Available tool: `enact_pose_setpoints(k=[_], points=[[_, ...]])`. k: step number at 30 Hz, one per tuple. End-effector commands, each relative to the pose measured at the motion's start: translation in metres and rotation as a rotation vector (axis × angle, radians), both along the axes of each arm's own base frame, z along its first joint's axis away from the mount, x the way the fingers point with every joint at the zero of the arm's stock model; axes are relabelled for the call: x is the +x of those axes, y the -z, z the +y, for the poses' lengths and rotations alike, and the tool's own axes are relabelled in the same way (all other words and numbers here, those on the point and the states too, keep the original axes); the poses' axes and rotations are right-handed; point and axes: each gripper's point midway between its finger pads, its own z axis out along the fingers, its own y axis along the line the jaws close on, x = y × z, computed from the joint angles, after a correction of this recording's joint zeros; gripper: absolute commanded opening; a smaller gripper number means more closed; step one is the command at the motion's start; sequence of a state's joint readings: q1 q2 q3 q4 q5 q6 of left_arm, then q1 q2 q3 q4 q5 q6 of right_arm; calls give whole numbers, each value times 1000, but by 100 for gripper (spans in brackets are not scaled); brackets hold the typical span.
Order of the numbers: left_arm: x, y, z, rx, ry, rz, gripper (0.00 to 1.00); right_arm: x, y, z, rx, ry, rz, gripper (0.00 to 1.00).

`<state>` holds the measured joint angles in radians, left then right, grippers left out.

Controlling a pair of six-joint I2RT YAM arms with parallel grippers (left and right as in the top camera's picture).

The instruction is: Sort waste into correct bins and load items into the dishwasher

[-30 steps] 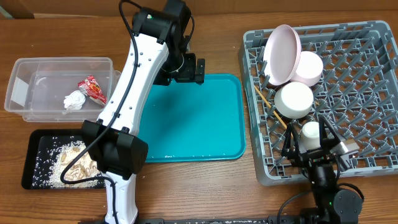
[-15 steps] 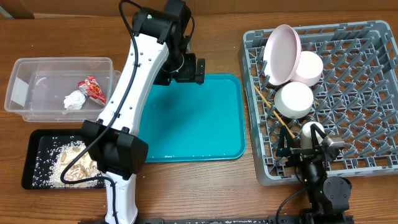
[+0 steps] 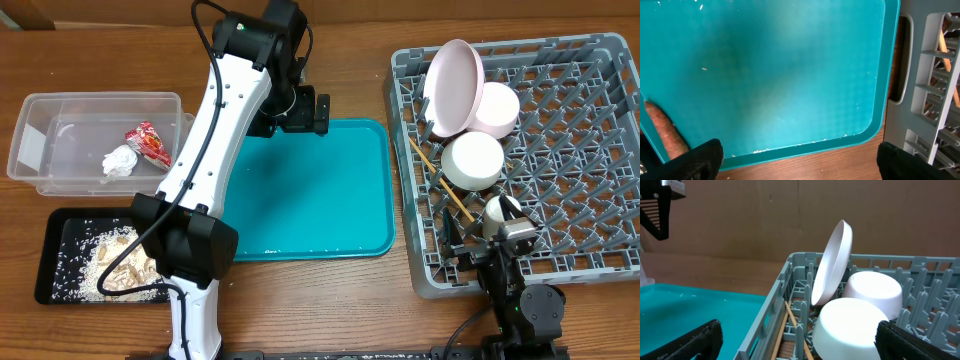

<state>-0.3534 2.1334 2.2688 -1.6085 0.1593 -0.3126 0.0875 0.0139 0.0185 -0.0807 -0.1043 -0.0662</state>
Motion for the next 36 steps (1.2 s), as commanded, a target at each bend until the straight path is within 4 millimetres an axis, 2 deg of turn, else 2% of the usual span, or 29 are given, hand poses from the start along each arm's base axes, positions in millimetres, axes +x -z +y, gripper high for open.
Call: enact_pose_setpoints(k=[1, 31, 34, 36], points=[[-2, -9, 0, 2, -3, -24, 100, 0, 1, 0, -34, -3, -15, 100], [-4, -9, -5, 1, 8, -25, 100, 0, 1, 0, -34, -3, -15, 100], [-10, -18, -13, -7, 33, -45, 100, 0, 1, 0, -34, -3, -15, 100], [-19, -34, -22, -23, 59, -82, 100, 0, 1, 0, -34, -3, -15, 100]])
